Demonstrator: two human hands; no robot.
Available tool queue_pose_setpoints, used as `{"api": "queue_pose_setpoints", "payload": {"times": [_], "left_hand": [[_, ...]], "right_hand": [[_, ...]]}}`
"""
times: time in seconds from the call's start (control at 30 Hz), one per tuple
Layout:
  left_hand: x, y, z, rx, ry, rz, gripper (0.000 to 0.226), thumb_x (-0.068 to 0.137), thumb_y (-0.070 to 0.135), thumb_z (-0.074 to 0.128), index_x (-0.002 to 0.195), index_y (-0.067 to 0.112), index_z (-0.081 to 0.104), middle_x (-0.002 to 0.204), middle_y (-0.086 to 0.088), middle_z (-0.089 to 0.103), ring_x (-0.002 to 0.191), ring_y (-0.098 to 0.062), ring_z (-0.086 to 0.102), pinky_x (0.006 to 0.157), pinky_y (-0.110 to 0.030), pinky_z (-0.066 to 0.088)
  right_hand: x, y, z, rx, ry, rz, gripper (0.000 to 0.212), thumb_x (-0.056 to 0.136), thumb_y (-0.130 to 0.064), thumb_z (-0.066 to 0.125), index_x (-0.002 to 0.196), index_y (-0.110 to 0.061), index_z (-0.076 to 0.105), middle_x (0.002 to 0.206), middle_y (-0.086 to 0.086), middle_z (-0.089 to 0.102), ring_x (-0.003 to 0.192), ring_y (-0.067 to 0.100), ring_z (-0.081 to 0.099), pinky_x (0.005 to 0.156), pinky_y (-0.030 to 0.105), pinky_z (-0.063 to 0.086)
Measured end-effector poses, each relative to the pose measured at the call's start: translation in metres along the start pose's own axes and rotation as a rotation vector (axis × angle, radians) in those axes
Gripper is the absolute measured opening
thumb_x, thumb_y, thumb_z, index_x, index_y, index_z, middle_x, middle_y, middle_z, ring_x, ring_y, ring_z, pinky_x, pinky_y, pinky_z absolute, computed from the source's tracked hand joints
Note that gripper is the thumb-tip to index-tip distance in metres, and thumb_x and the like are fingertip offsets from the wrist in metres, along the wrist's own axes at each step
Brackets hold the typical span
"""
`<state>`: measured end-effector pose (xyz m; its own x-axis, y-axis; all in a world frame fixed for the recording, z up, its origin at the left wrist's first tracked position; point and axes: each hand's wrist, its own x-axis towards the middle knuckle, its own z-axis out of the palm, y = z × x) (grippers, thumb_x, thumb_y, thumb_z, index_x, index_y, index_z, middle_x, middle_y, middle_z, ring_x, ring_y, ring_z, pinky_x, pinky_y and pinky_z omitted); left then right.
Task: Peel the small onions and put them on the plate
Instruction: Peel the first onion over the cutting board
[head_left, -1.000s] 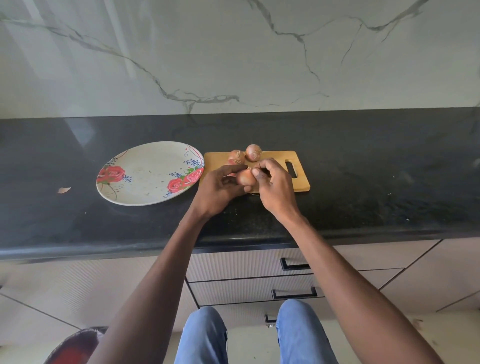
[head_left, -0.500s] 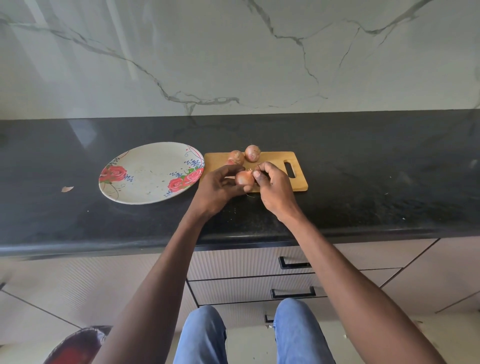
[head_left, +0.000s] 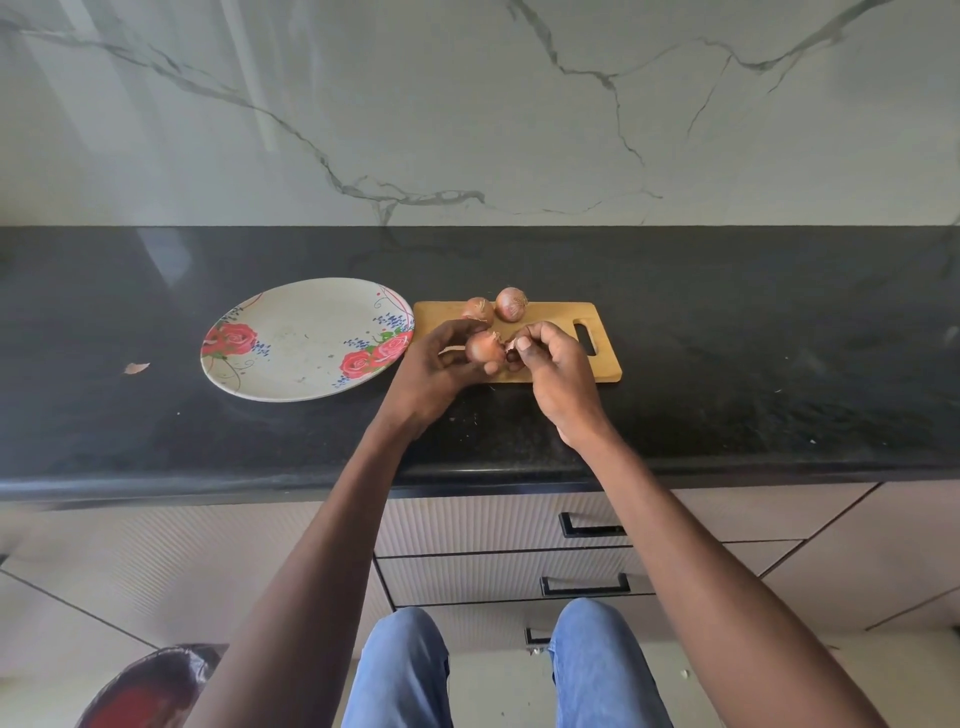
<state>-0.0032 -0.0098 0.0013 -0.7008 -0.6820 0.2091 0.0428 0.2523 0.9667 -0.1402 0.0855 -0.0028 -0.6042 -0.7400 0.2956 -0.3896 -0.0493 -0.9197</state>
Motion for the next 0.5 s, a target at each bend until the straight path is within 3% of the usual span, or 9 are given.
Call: {"api": "queue_pose_setpoints", "payload": {"times": [0.2, 0.33, 0.5], "left_hand": [[-0.0003, -0.0006, -0.0033, -0.026, 0.006, -0.028, 0.045, 0.090, 0.012, 0.074, 0.132, 0.013, 0.056, 0.128, -0.009, 0.067, 0.119, -0.020, 0.065, 0.107, -0.044, 0.050], [-0.0044, 0.0036, -0.0024, -0.033, -0.012, -0.044, 0.042, 0.086, 0.029, 0.072, 0.126, 0.025, 0.060, 0.130, -0.003, 0.067, 0.123, -0.019, 0.063, 0.111, -0.048, 0.045], [-0.0065, 0.0055, -0.0045, 0.001, -0.003, -0.060, 0.053, 0.085, 0.044, 0.068, 0.134, 0.026, 0.060, 0.133, 0.004, 0.066, 0.125, -0.019, 0.061, 0.113, -0.052, 0.042]], "right_hand": [[0.0010, 0.0019, 0.0008, -0.029, 0.016, -0.004, 0.019, 0.103, -0.012, 0.051, 0.089, -0.021, 0.060, 0.092, -0.001, 0.067, 0.086, 0.014, 0.064, 0.086, 0.038, 0.055], [0.0005, 0.0012, 0.0008, 0.020, 0.025, 0.000, 0.025, 0.103, -0.007, 0.049, 0.084, -0.023, 0.054, 0.083, 0.001, 0.063, 0.074, 0.011, 0.058, 0.075, 0.038, 0.055], [-0.0019, -0.0025, 0.0000, 0.035, 0.025, -0.002, 0.026, 0.105, -0.006, 0.045, 0.085, -0.023, 0.048, 0.077, 0.001, 0.054, 0.064, 0.006, 0.049, 0.062, 0.023, 0.044]]}}
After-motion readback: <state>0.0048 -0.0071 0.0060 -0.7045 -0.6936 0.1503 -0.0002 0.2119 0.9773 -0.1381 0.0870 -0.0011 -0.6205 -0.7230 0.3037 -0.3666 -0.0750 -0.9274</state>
